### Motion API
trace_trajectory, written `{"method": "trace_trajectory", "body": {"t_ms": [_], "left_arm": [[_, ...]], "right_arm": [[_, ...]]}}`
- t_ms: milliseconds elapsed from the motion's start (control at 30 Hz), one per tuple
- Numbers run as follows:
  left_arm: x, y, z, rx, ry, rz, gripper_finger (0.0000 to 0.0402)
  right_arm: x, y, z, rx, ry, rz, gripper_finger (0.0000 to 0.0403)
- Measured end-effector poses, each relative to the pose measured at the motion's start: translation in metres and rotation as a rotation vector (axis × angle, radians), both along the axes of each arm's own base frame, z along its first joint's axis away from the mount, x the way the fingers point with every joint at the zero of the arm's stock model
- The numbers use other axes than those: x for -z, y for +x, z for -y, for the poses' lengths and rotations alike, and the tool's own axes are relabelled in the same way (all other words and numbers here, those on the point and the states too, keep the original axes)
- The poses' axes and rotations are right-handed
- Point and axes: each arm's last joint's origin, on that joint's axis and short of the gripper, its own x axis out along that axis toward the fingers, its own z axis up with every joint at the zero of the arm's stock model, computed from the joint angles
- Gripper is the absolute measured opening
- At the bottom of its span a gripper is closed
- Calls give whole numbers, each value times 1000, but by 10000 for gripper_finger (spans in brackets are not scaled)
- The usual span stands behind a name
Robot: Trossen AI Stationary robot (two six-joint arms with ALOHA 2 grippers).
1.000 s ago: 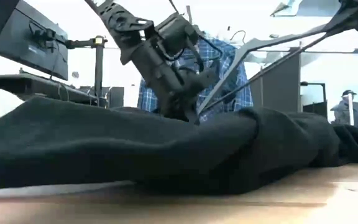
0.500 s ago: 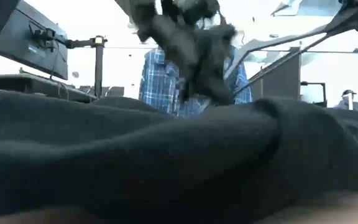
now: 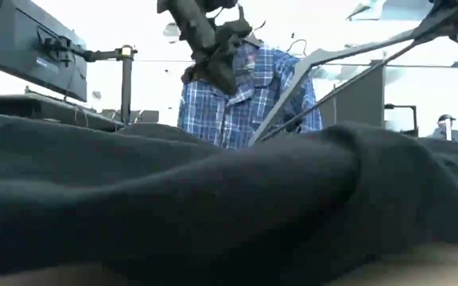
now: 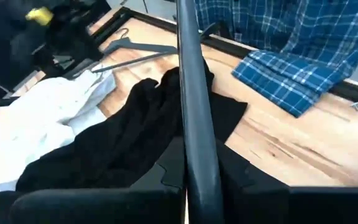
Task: Hang clothes
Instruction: Hang the black shirt on the rack
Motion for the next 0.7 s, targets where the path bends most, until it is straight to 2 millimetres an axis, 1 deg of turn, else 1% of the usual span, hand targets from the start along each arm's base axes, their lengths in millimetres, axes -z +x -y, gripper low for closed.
{"method": "trace_trajectory", "body": {"t_ms": [33,67,133,200,267,333,400,433,533,633,700], "left_arm": [[3,0,-8,15,11,-5,122],[11,0,-16,24,19,-34,139],[32,5,-29,71,-5,-84,168],[50,8,-40,151,-57,-95,190],[68,14,-47,227,-89,-95,204],[89,18,-52,266,-101,-137,210],[105,19,-57,281,-110,-174,211],[110,19,-59,283,-114,-185,211],[117,21,-65,311,-84,-183,211],[124,24,-65,353,-55,-183,211],[125,29,-63,381,-26,-162,211]], "right_arm": [[0,0,1,2,1,3,29],[-1,0,1,7,5,8,29],[-1,0,1,17,11,15,29],[-2,1,2,25,8,22,29],[-2,1,2,30,7,22,29],[-2,0,2,37,6,18,29],[-1,0,2,48,17,23,29],[-2,0,2,56,26,29,29],[-2,0,3,80,27,32,29],[-2,0,3,92,26,30,29],[-2,0,3,92,28,30,29]]}}
